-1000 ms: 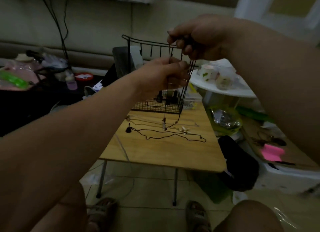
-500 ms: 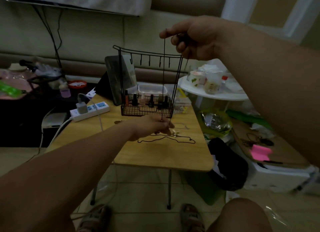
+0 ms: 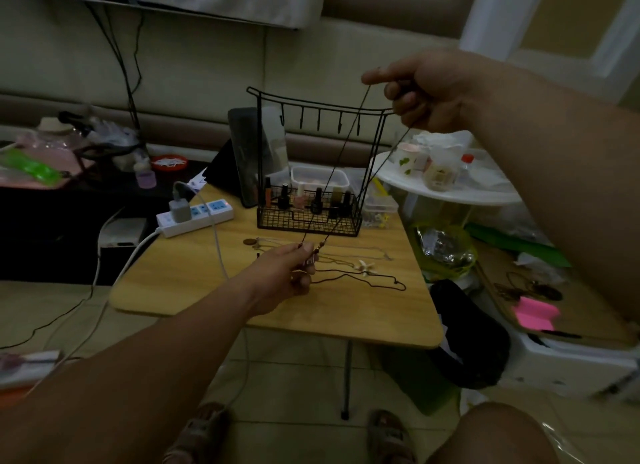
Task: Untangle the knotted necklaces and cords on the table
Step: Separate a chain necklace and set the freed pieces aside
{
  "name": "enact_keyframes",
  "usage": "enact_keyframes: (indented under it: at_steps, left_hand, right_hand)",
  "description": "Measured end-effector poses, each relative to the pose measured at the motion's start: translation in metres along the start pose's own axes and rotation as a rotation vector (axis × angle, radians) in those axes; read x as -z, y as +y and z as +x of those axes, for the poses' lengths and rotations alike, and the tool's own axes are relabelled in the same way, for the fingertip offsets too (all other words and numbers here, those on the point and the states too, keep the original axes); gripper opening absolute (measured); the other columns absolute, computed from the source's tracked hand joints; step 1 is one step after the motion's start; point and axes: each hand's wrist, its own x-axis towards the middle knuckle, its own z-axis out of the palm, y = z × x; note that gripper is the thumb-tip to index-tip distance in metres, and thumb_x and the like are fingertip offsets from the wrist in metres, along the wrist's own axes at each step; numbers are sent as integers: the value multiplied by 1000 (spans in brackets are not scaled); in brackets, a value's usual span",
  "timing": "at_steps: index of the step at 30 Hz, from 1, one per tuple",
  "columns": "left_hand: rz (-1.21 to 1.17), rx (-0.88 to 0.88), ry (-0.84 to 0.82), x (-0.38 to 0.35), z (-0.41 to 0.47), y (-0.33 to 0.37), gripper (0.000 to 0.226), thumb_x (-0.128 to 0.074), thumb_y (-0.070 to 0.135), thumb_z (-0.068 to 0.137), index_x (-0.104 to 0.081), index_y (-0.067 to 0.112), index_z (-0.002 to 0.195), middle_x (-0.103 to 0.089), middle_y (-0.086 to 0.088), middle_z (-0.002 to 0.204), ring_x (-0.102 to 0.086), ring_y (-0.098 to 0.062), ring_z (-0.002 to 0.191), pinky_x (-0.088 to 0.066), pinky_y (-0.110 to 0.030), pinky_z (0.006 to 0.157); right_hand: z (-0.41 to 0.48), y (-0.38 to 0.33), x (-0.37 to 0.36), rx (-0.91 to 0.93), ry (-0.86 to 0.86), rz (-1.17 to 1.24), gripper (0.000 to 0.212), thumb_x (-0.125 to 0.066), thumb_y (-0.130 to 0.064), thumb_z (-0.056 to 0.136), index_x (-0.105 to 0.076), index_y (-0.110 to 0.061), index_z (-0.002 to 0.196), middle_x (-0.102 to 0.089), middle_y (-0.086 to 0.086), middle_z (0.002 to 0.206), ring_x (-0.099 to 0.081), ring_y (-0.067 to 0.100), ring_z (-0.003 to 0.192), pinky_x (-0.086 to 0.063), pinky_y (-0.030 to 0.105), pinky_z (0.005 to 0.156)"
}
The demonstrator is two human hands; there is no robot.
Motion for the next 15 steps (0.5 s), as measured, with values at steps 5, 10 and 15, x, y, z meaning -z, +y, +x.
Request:
enact_keyframes:
  at_steps: [5,10,15]
  left_hand:
    - [-150,-1,-38,6,-2,-4,20,-59,21,106,-65,6,118,-61,-6,88,-58,-16,75,-56,-35,80]
    - [-71,-38,-7,0,-6,-11,14,-60,19,105,-65,6,106,-57,-3,82,-54,-14,72,-56,-32,78]
    - [337,-143,3,-9,-14,-13,18,-59,21,106,-69,7,112,-63,-1,98,-62,-17,87,-59,-28,84]
  right_hand:
    - [4,7,4,-45,46,13,27,-51,-25,105,-66,-17,127,-49,-11,66,-35,3,48,-26,14,46]
    - [4,14,5,-53,71,37,26,-50,-24,106,-67,-19,125,-50,-11,67,-40,3,52,-30,13,47]
    - [8,23,9,-41,95,93,26,-51,-24,105,-70,-17,121,-52,-11,66,-44,3,56,-35,14,48]
